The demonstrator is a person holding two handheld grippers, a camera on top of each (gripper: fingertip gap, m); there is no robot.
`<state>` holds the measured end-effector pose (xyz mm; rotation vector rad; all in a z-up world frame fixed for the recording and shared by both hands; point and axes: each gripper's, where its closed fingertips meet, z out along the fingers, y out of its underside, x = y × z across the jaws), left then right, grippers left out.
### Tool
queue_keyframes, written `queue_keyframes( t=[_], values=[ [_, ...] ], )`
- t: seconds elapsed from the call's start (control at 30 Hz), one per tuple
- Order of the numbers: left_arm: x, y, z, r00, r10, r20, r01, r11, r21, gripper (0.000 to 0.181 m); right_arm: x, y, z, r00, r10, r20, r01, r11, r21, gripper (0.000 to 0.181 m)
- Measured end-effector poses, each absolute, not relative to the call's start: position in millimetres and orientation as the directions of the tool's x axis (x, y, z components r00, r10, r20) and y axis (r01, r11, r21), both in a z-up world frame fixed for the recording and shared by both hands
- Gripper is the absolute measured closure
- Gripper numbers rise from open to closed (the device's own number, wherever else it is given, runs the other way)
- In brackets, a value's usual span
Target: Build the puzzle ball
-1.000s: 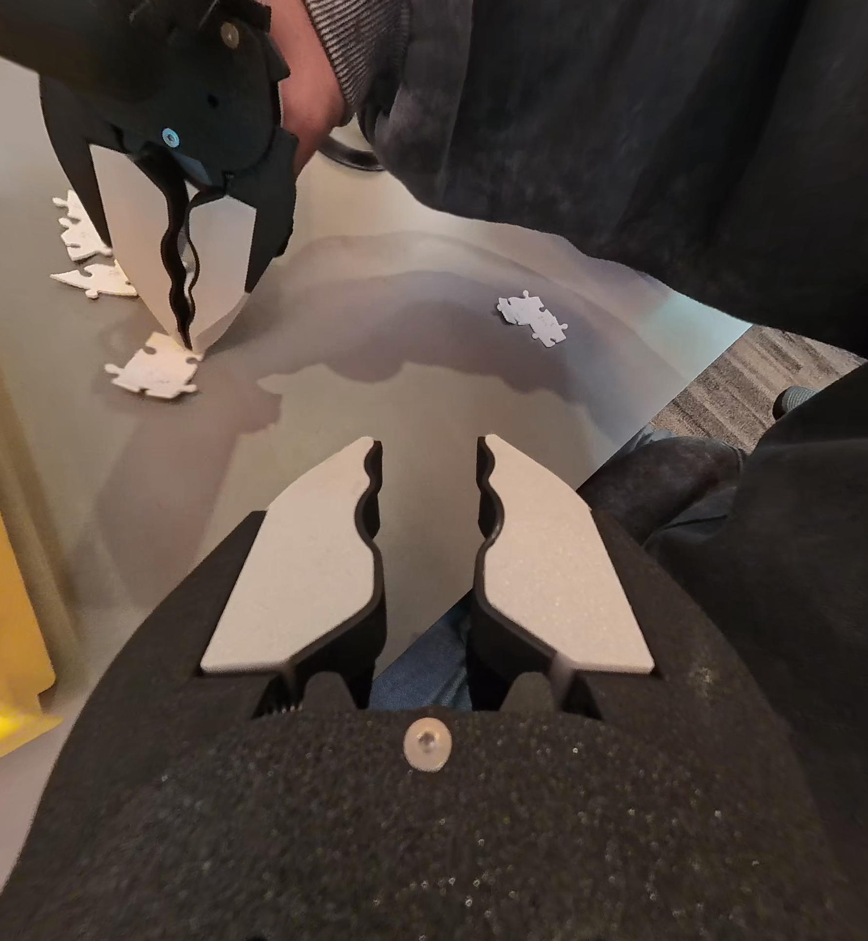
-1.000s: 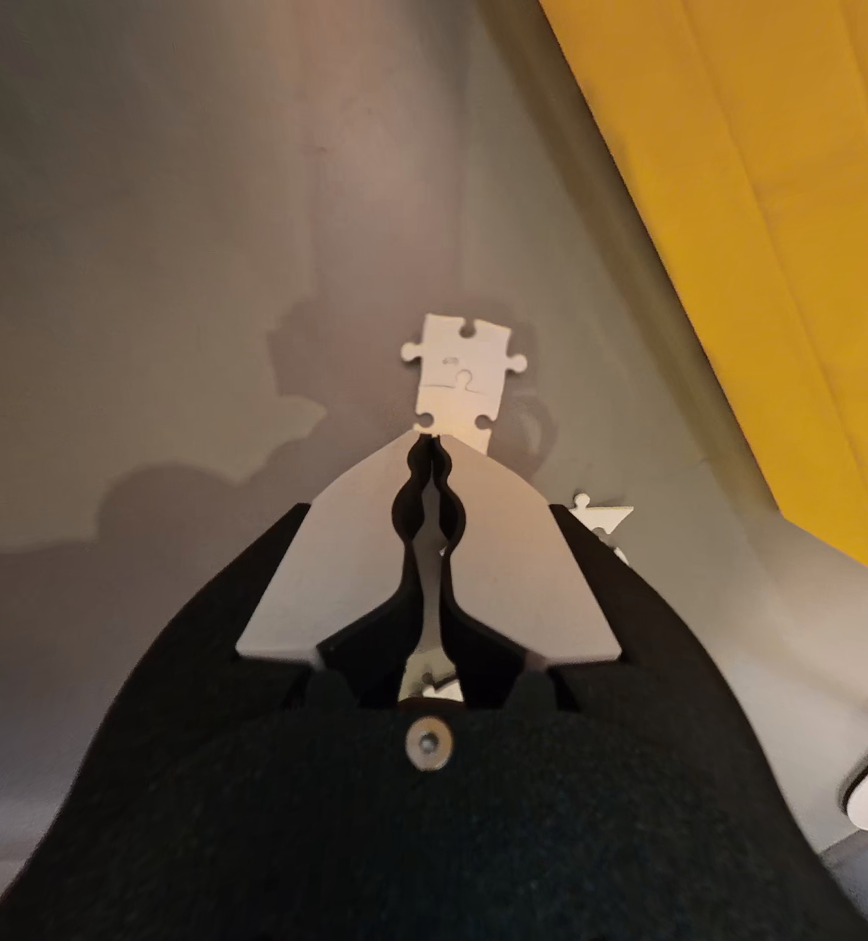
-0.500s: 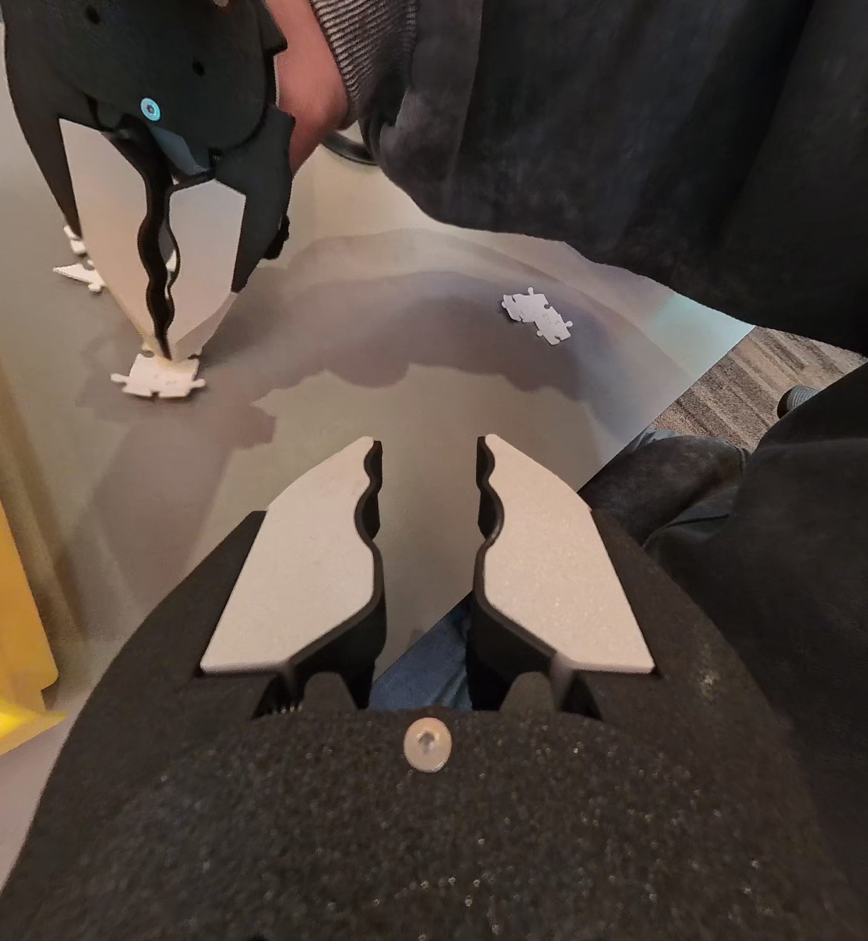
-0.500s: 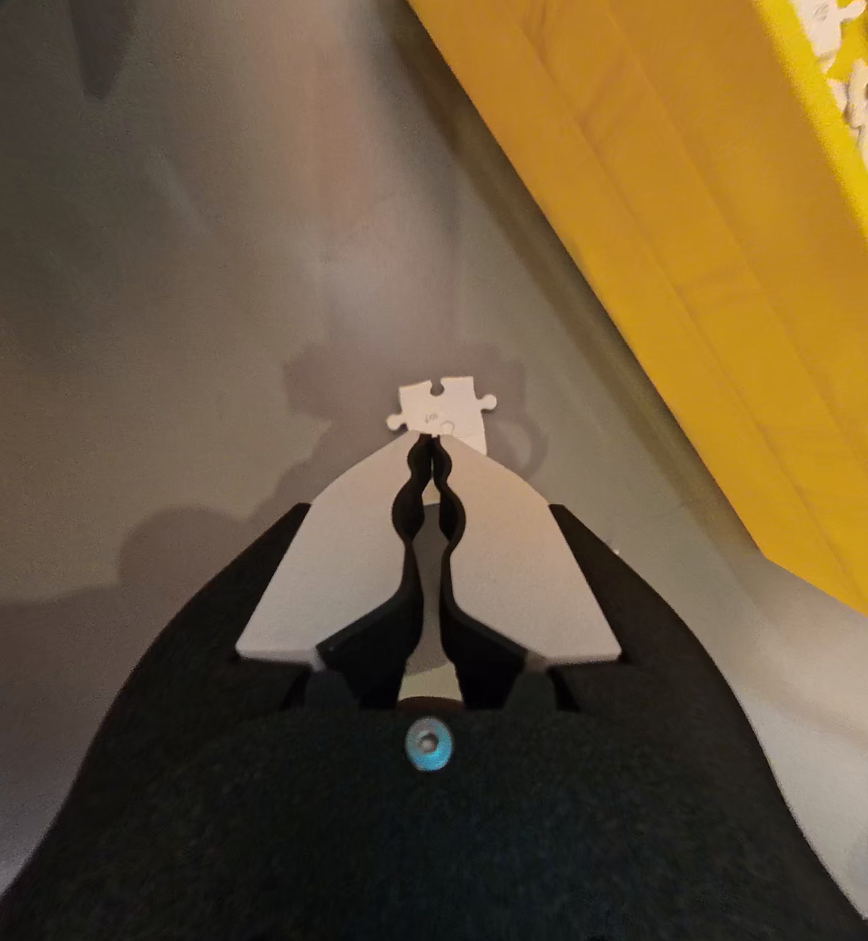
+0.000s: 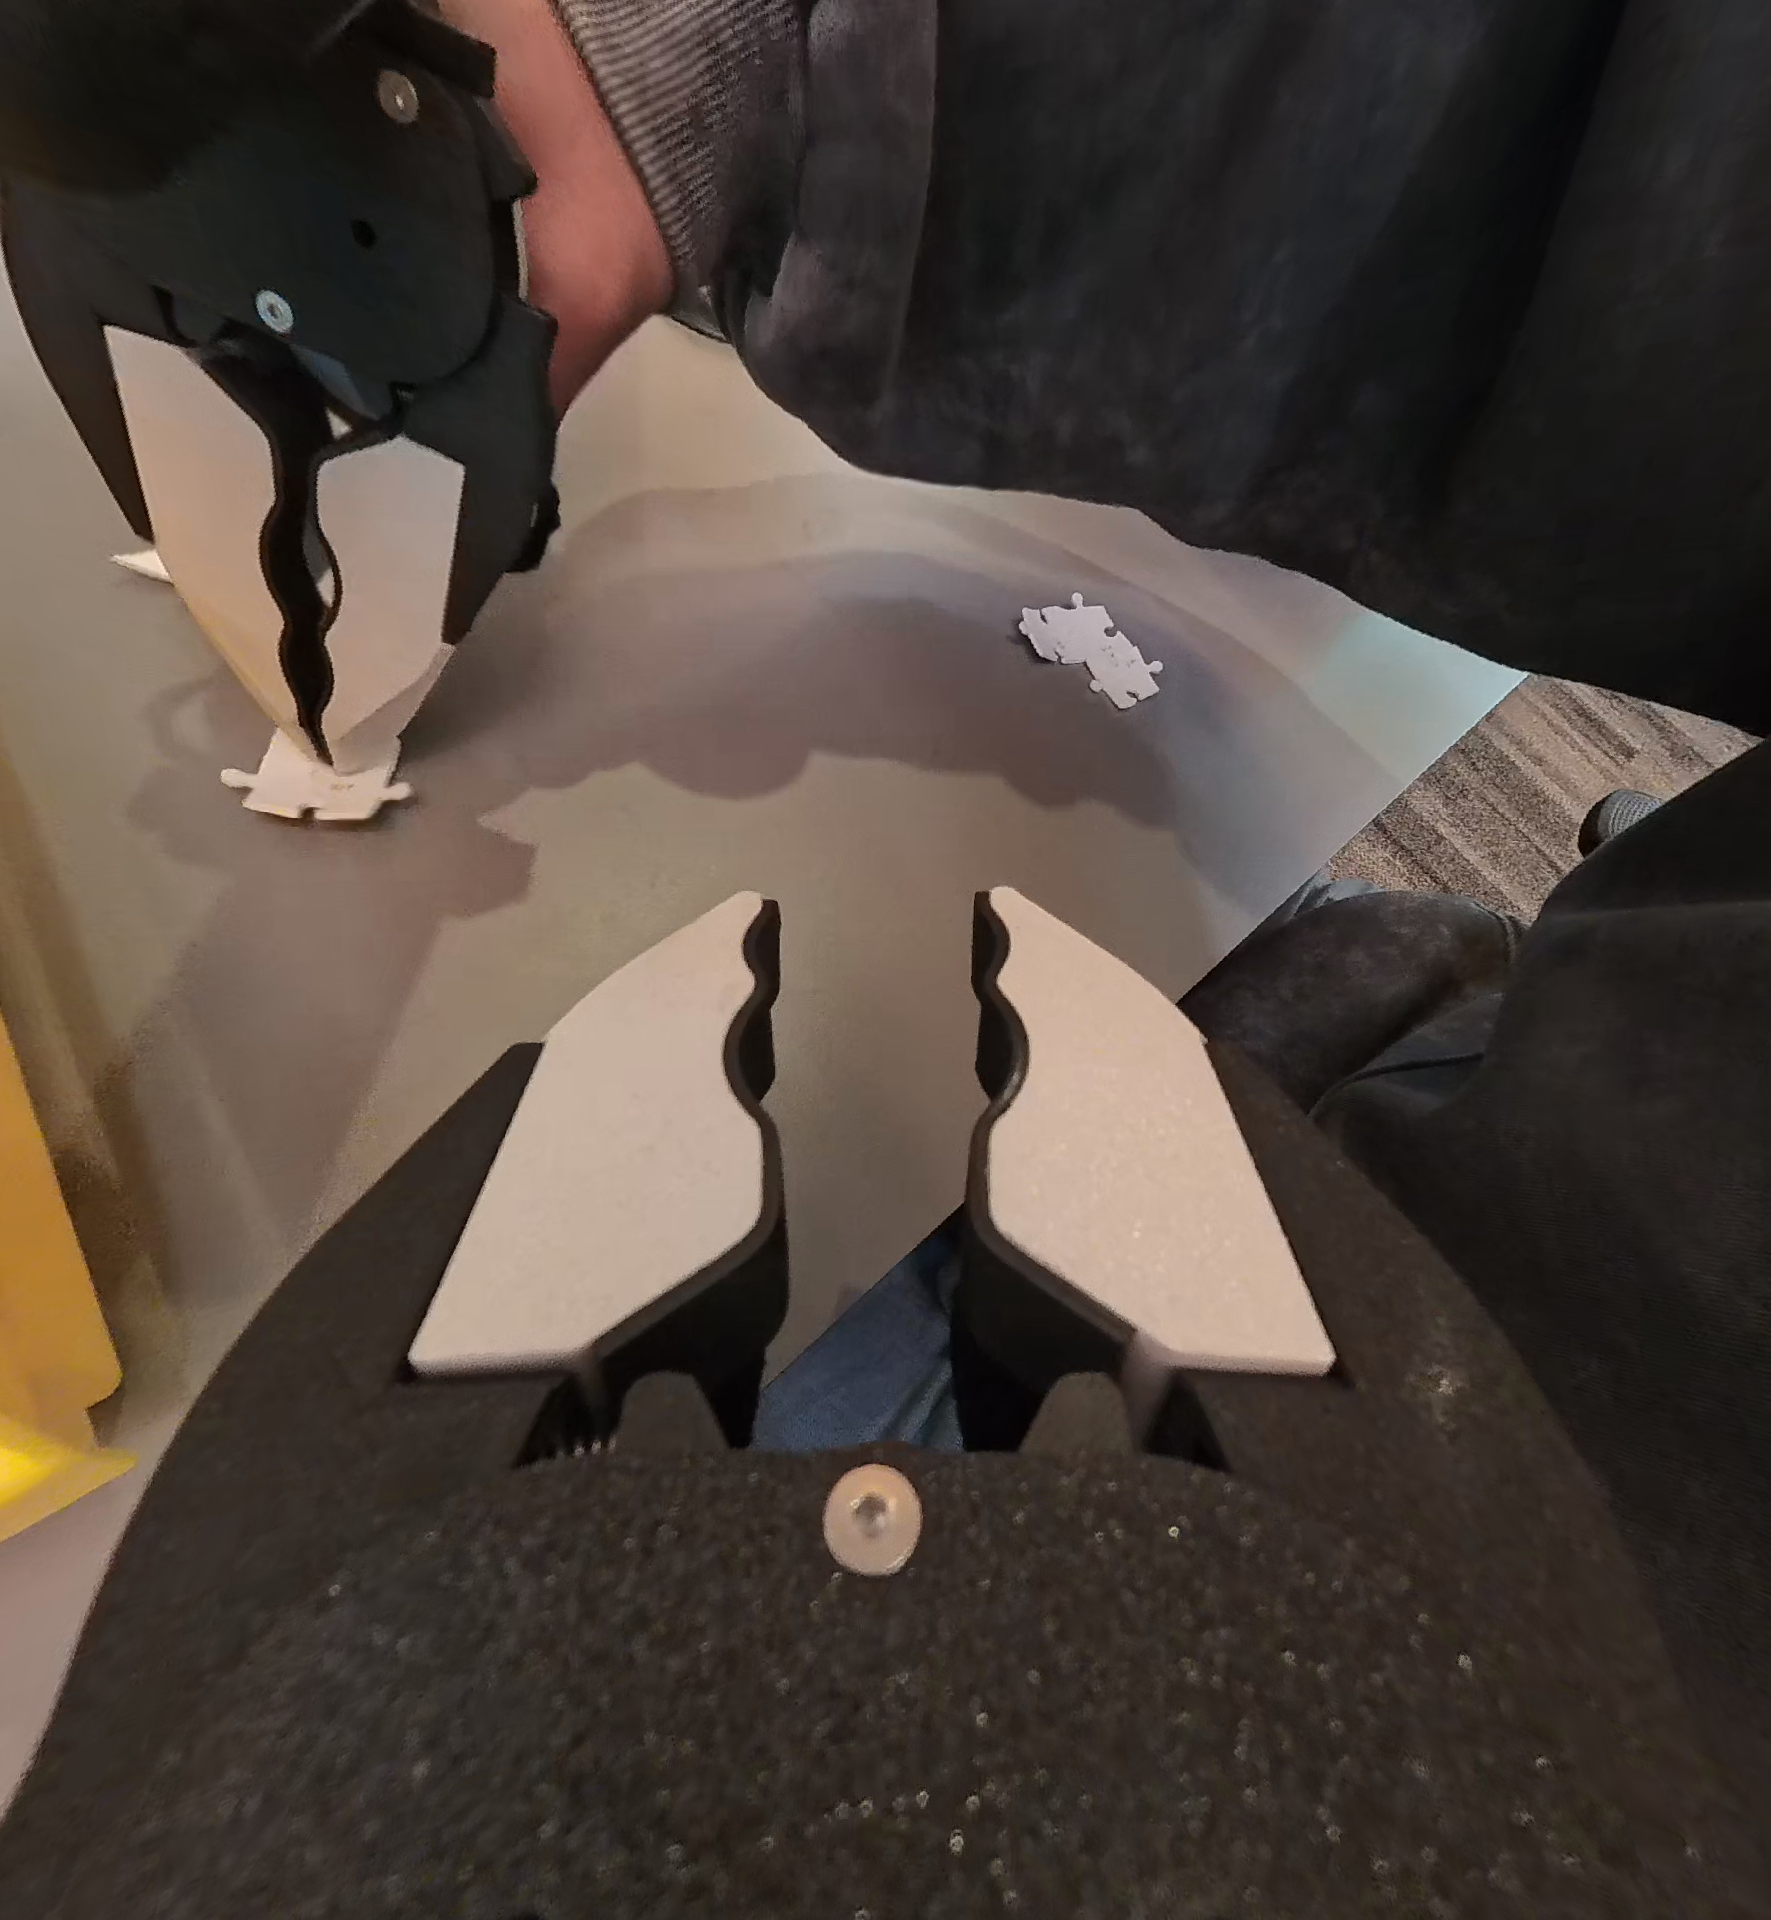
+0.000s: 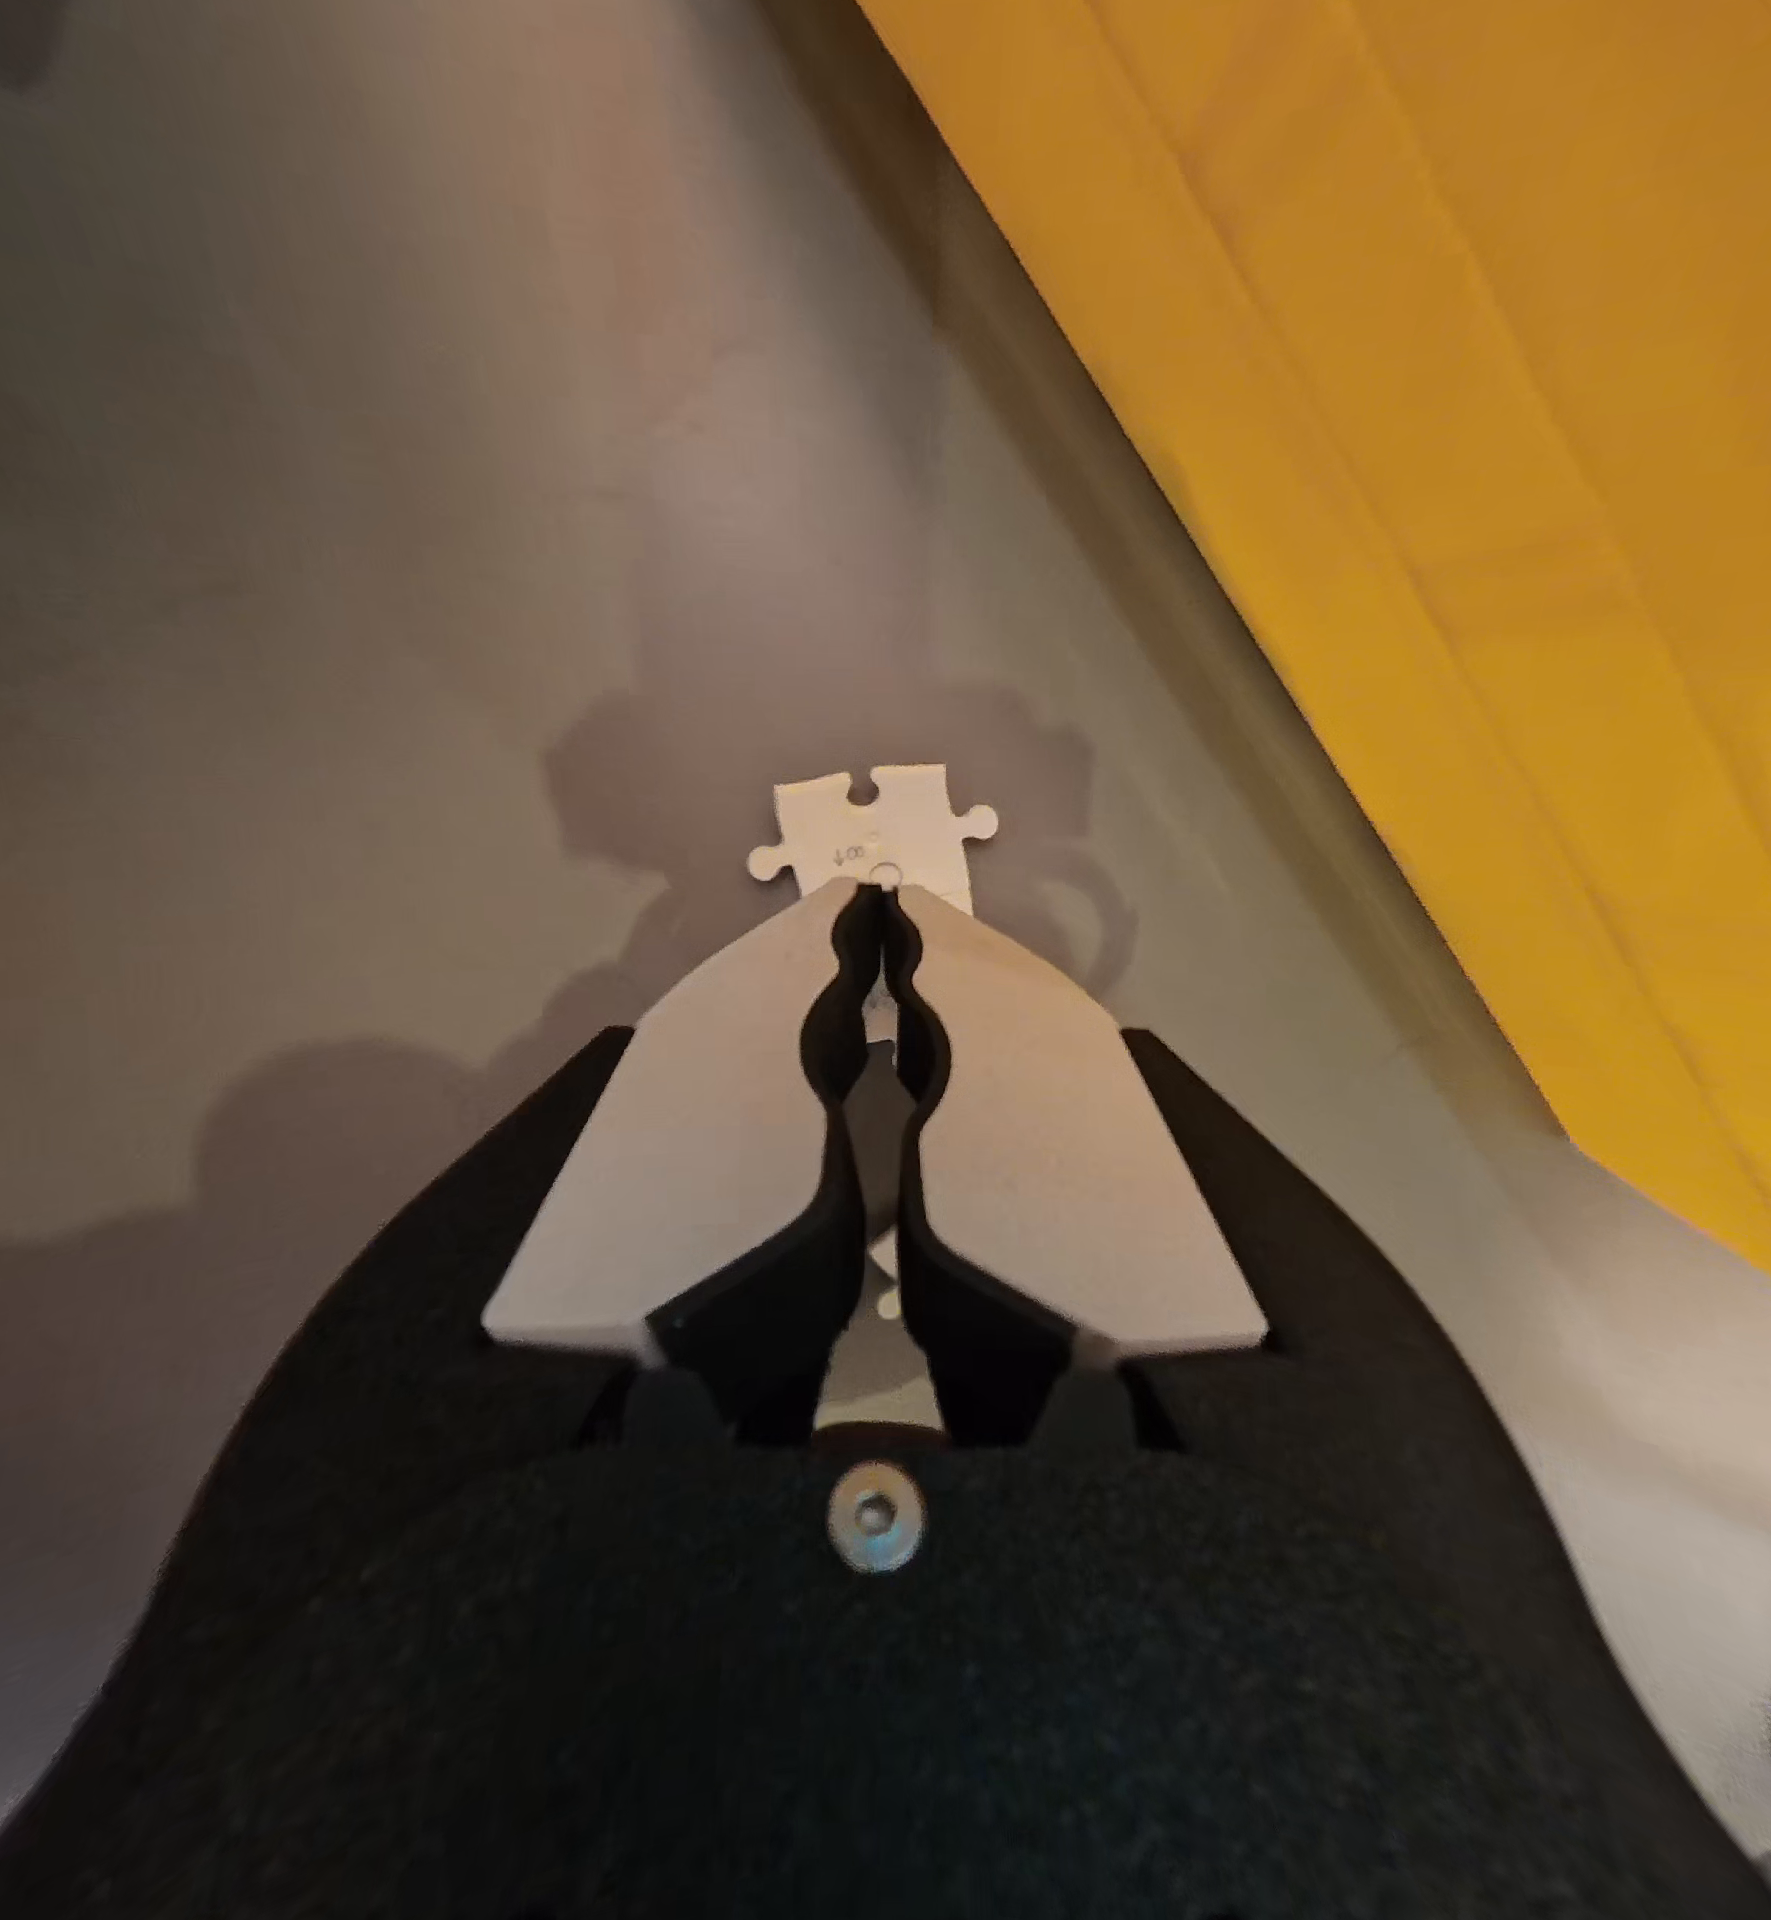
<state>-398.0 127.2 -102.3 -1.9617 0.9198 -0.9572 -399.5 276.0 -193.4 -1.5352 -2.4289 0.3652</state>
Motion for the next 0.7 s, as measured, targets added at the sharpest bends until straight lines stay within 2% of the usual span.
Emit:
queue_keyframes(
  t=[0.1,0.23,0.33,0.43,0.47,0.57,0.7],
  values=[
    [-398.8,127.8,-102.8,0.464,-0.831,0.306,-0.268,-0.461,-0.846,0.146,-404.8,274.0,-170.7,-0.394,0.917,0.055,0.831,0.382,-0.406,0.181],
    [-401.5,130.6,-102.1,0.473,-0.826,0.307,-0.257,-0.463,-0.848,0.146,-396.5,288.9,-109.9,-0.362,0.917,0.169,0.822,0.4,-0.406,0.181],
    [-408.4,136.1,-100.6,0.5,-0.814,0.296,-0.242,-0.459,-0.855,0.146,-381.6,290.2,-41.4,-0.267,0.924,0.274,0.81,0.369,-0.456,0.181],
    [-421.2,146.9,-94.9,0.565,-0.788,0.246,-0.213,-0.427,-0.879,0.142,-350.3,271.4,8.6,-0.095,0.943,0.319,0.794,0.265,-0.547,0.181],
    [-425.0,150.1,-92.7,0.586,-0.779,0.224,-0.205,-0.41,-0.889,0.137,-336.7,258.7,14.8,-0.036,0.95,0.309,0.784,0.218,-0.582,0.181],
    [-431.2,156.3,-92.2,0.631,-0.755,0.177,-0.199,-0.379,-0.904,0.129,-292.2,216.0,2.0,0.172,0.946,0.276,0.748,0.057,-0.662,0.165],
    [-428.9,161.4,-86.3,0.665,-0.735,0.135,-0.158,-0.314,-0.936,0.119,-260.6,151.9,-44.4,0.474,0.875,0.098,0.525,-0.191,-0.83,0.151]
  ],
)
